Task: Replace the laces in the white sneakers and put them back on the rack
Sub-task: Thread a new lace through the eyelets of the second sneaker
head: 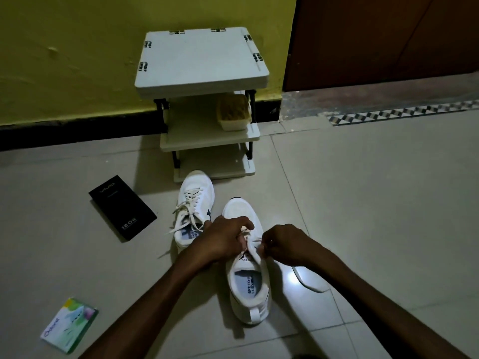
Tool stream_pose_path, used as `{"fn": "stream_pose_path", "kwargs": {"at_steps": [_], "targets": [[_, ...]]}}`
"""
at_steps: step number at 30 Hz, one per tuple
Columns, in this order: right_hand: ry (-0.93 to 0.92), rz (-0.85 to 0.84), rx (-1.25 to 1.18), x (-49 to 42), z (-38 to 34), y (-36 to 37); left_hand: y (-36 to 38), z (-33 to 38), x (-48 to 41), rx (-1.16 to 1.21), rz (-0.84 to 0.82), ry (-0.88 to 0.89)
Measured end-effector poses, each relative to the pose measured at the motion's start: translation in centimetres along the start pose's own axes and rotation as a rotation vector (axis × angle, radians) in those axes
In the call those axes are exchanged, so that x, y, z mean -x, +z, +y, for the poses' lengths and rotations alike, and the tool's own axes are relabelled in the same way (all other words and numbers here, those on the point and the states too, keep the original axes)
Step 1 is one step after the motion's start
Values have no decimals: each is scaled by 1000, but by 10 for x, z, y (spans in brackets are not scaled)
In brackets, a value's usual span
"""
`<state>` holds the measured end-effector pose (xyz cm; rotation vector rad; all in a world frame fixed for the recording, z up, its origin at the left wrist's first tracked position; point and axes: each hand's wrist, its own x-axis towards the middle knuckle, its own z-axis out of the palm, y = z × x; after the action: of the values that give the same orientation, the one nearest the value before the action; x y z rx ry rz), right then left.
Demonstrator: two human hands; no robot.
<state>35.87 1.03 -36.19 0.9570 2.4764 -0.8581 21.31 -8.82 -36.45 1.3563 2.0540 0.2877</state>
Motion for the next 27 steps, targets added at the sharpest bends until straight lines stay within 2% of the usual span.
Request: {"fn": "stream_pose_path", "kwargs": {"at_steps": [3,8,11,16,20,24,27], "targets": [[-2,23,-243,-3,-2,-7,-2,-3,-4,-2,5,8],[2,16,-461,-3,-3,-5,10,-7,-1,-274,-72,89],[-4,22,-639,5,-8,-21,21,-14,-2,-274,-62,108],[-197,66,-1047,42,-37,-91,25,-18,-2,-217,-5,132],[-362,78,-1035,68,-61,-120,26,-21,-1,-97,39,167],[-415,7,-1102,64,-63,-110,29,-24,-2,-90,64,186],[-409,-35,-1243,57,-49,-107,29,-24,-1,-91,46,187]]}}
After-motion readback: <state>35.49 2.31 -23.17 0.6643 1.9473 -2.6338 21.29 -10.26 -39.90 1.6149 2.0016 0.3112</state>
